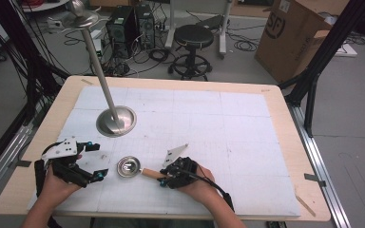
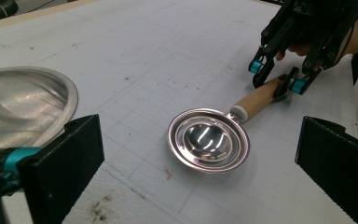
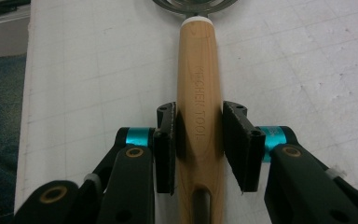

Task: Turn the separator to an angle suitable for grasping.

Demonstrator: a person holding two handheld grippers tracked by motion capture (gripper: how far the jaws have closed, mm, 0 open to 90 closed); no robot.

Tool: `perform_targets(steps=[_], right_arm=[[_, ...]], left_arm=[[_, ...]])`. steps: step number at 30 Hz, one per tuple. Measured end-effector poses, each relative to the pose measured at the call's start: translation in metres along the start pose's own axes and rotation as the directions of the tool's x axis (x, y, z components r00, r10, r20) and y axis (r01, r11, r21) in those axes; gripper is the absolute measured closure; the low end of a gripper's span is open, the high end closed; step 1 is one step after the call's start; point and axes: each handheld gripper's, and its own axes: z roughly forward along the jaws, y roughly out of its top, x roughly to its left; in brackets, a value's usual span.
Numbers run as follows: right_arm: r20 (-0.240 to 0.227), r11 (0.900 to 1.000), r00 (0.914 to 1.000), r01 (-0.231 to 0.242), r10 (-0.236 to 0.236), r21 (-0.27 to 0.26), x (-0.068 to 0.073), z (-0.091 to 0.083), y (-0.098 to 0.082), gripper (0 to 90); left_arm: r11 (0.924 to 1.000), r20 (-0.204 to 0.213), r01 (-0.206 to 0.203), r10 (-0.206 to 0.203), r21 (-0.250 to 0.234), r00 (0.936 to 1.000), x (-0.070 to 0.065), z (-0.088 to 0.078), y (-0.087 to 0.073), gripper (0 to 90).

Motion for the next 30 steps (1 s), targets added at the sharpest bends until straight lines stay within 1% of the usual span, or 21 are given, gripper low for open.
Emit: perform_targets(steps=[1,2,4,7,11,12,13,14,15,16,18,19,20,21,23,25,26,27,29,30], right_arm=[[-0.003,1.000,1.0000,-0.001,0.001,-0.002,0.000,0.000,0.000,66.0],[-0.008,1.000,0.9999,-0.011,0.011,0.002,0.000,0.000,0.000,65.7],[-0.004,1.000,0.9999,-0.011,0.011,-0.003,-0.001,-0.001,0.000,65.3],[-0.006,0.999,0.9997,-0.024,0.024,-0.023,-0.002,-0.004,-0.001,61.7],[0.001,0.996,0.9992,-0.040,0.040,-0.077,-0.007,-0.016,-0.004,57.3],[0.002,0.994,0.9987,-0.051,0.052,-0.093,-0.008,-0.020,-0.006,56.2],[0.007,0.989,0.9968,-0.078,0.079,-0.128,-0.012,-0.030,-0.010,53.8],[0.007,0.989,0.9968,-0.078,0.079,-0.128,-0.012,-0.030,-0.010,53.8],[0.013,0.987,0.9963,-0.083,0.085,-0.141,-0.013,-0.033,-0.012,53.5],[0.021,0.983,0.9947,-0.097,0.101,-0.156,-0.016,-0.040,-0.015,52.9],[0.031,0.976,0.9918,-0.116,0.124,-0.182,-0.019,-0.049,-0.020,51.5],[0.043,0.971,0.9893,-0.128,0.139,-0.202,-0.022,-0.056,-0.024,50.8],[0.063,0.961,0.9845,-0.145,0.164,-0.235,-0.027,-0.067,-0.031,48.9],[0.063,0.961,0.9845,-0.145,0.164,-0.235,-0.027,-0.067,-0.031,48.9],[0.084,0.954,0.9807,-0.150,0.177,-0.261,-0.030,-0.076,-0.038,47.0],[0.106,0.943,0.9746,-0.159,0.197,-0.293,-0.034,-0.087,-0.046,45.8],[0.111,0.937,0.9713,-0.168,0.210,-0.307,-0.036,-0.091,-0.049,45.6],[0.116,0.933,0.9693,-0.171,0.217,-0.317,-0.037,-0.094,-0.052,45.4],[0.126,0.919,0.9620,-0.186,0.242,-0.347,-0.041,-0.100,-0.057,43.9],[0.128,0.917,0.9603,-0.190,0.248,-0.352,-0.042,-0.102,-0.059,43.2]], left_arm=[[1.0000,0.000,0.000,0.000,0.000,1.0000,0.000,0.000,0.000,1.7],[1.0000,0.001,-0.001,0.001,0.000,1.0000,0.000,0.000,0.000,1.7],[1.0000,0.002,0.003,-0.003,-0.002,1.0000,0.000,0.000,0.000,1.7],[1.0000,0.004,-0.002,0.002,0.000,1.0000,0.000,0.000,0.000,1.7],[1.0000,0.006,0.002,-0.002,-0.004,1.0000,0.000,0.000,0.000,1.7],[1.0000,0.009,-0.001,0.001,-0.004,1.0000,0.001,0.000,0.000,1.7],[1.0000,0.010,-0.001,0.001,-0.002,1.0000,0.001,0.000,0.000,1.7],[1.0000,0.011,-0.002,0.002,-0.002,0.9999,0.001,0.001,0.001,1.7],[1.0000,0.012,-0.004,0.004,-0.002,0.9999,0.000,0.001,0.001,1.7],[1.0000,0.011,0.001,-0.001,-0.006,0.9999,0.000,0.002,0.002,1.7],[1.0000,0.015,-0.005,0.005,-0.004,0.9999,0.000,0.003,0.003,1.7],[1.0000,0.017,-0.005,0.005,-0.004,0.9998,0.000,0.004,0.003,1.7],[1.0000,0.017,-0.005,0.006,-0.004,0.9998,0.000,0.005,0.004,1.7],[1.0000,0.017,-0.006,0.006,-0.002,0.9998,-0.001,0.005,0.004,1.7],[1.0000,0.023,-0.010,0.010,-0.001,0.9997,-0.001,0.006,0.005,1.7],[0.9999,0.023,-0.011,0.012,-0.003,0.9997,-0.001,0.007,0.005,1.7],[0.9999,0.022,-0.010,0.010,-0.003,0.9997,0.000,0.007,0.005,1.7],[1.0000,0.022,-0.007,0.007,-0.004,0.9997,0.000,0.007,0.005,1.7],[1.0000,0.022,-0.004,0.005,-0.005,0.9998,0.001,0.008,0.005,1.7],[1.0000,0.023,-0.003,0.003,-0.008,0.9997,0.002,0.009,0.005,1.7]])
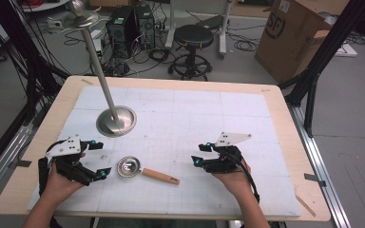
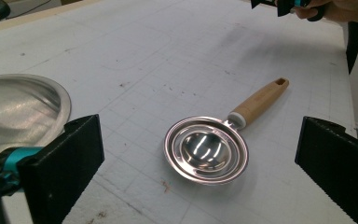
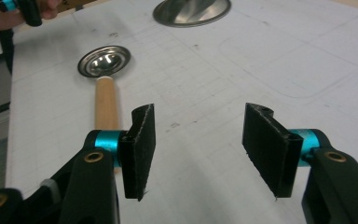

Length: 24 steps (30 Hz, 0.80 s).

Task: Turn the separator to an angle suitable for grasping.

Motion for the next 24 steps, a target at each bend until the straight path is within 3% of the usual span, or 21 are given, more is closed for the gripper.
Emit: perform_targets(steps=[10,24], right_arm=[[0.087,0.998,0.9954,-0.036,0.041,-0.057,-0.012,-0.012,-0.007,30.7],[0.150,0.990,0.9853,-0.064,0.083,-0.124,-0.018,-0.029,-0.016,20.7]], left_arm=[[1.0000,0.004,-0.002,0.002,-0.002,1.0000,0.001,0.000,0.000,1.7],[0.9999,0.023,-0.017,0.017,-0.002,0.9996,0.001,0.011,0.006,1.7]])
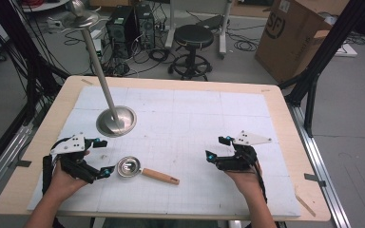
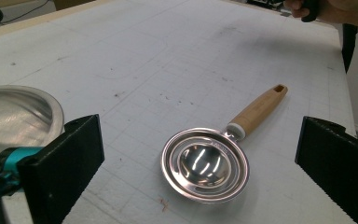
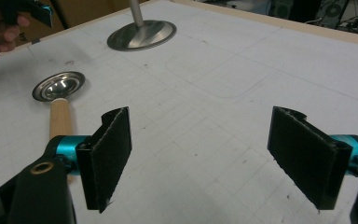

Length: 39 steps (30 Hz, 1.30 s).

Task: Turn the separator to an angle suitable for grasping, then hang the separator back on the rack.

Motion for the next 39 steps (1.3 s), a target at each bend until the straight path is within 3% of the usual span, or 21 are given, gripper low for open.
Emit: perform_targets(steps=[11,19,27,30,32,33,36,39], right_arm=[[0.020,1.000,0.9998,-0.009,0.010,-0.013,-0.005,-0.005,-0.002,19.8],[0.017,1.000,0.9998,-0.002,0.003,-0.014,-0.004,-0.002,0.000,19.8],[0.019,1.000,0.9998,-0.006,0.006,-0.023,-0.004,-0.003,0.000,19.9],[0.013,1.000,0.9999,-0.008,0.008,-0.019,-0.004,-0.002,0.000,20.0],[0.013,1.000,0.9999,-0.003,0.003,-0.018,-0.004,-0.002,0.000,20.0],[0.011,1.000,0.9999,-0.004,0.005,-0.017,-0.004,-0.001,0.000,20.0],[0.008,1.000,1.0000,-0.006,0.006,-0.013,-0.004,0.000,0.000,20.1],[0.005,1.000,1.0000,-0.002,0.002,-0.010,-0.003,0.001,0.000,20.1]], left_arm=[[0.9997,0.033,-0.020,0.019,0.012,0.9993,-0.004,0.008,0.005,1.7],[0.9961,0.070,-0.060,0.055,0.066,0.9960,-0.014,0.021,0.012,1.7],[0.9808,0.123,-0.119,0.101,0.154,0.9873,-0.023,0.048,0.026,1.7],[0.9722,0.138,-0.132,0.106,0.194,0.9847,-0.024,0.058,0.028,2.9],[0.9620,0.155,-0.147,0.113,0.230,0.9814,-0.024,0.065,0.029,4.3],[0.9620,0.155,-0.147,0.113,0.230,0.9814,-0.024,0.065,0.029,4.3],[0.9515,0.162,-0.164,0.125,0.260,0.9789,-0.026,0.071,0.033,4.4],[0.9427,0.180,-0.185,0.138,0.278,0.9739,-0.027,0.077,0.037,12.0]])
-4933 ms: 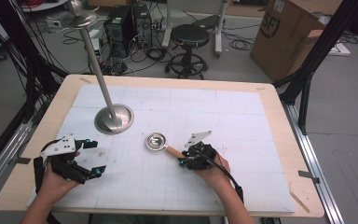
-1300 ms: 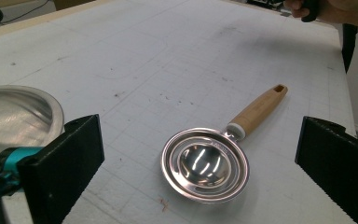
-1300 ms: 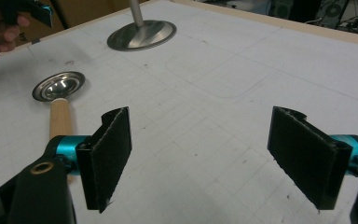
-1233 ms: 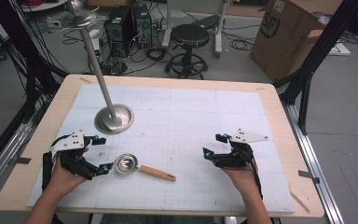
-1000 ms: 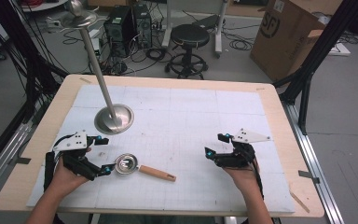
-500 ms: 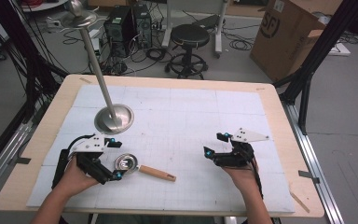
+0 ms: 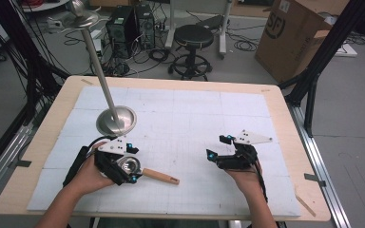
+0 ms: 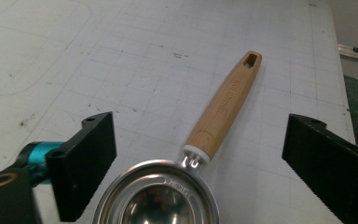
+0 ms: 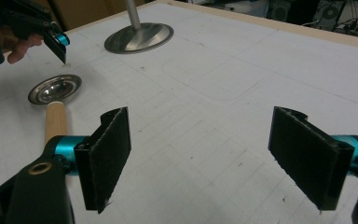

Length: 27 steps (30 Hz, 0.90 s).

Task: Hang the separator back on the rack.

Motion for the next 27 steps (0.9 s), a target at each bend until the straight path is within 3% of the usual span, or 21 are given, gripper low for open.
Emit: perform_targets(steps=[3,7,11,15,17,21,24,27], right_arm=[[-0.002,1.000,1.0000,0.003,-0.003,0.000,0.001,0.001,0.000,20.2],[-0.003,1.000,1.0000,0.000,0.000,0.000,0.000,0.000,0.000,20.3],[-0.010,1.000,1.0000,0.001,-0.001,0.003,0.000,0.001,0.000,20.4],[-0.014,1.000,0.9999,0.002,-0.002,0.006,0.001,0.003,0.000,20.8],[-0.016,1.000,0.9999,0.005,-0.005,0.008,0.001,0.004,0.000,20.9],[-0.018,1.000,0.9998,0.012,-0.012,0.013,0.001,0.005,0.000,21.5],[-0.020,1.000,0.9997,0.016,-0.015,0.019,0.002,0.006,0.000,22.0],[-0.022,1.000,0.9996,0.017,-0.017,0.019,0.003,0.006,0.000,22.2]], left_arm=[[0.9991,0.004,-0.011,0.011,0.040,0.9999,0.000,0.005,0.004,17.9],[0.9910,0.035,-0.051,0.047,0.124,0.9983,-0.001,0.015,0.011,24.4],[0.9873,0.047,-0.051,0.044,0.150,0.9979,0.000,0.019,0.012,29.4],[0.9739,0.054,-0.069,0.059,0.216,0.9968,0.001,0.026,0.014,34.1],[0.9712,0.060,-0.069,0.057,0.228,0.9966,0.000,0.028,0.015,35.4],[0.9576,0.072,-0.091,0.074,0.274,0.9947,0.000,0.035,0.020,38.8],[0.9540,0.080,-0.091,0.071,0.285,0.9942,0.000,0.039,0.020,42.2],[0.9423,0.083,-0.093,0.070,0.321,0.9941,0.001,0.042,0.018,45.5]])
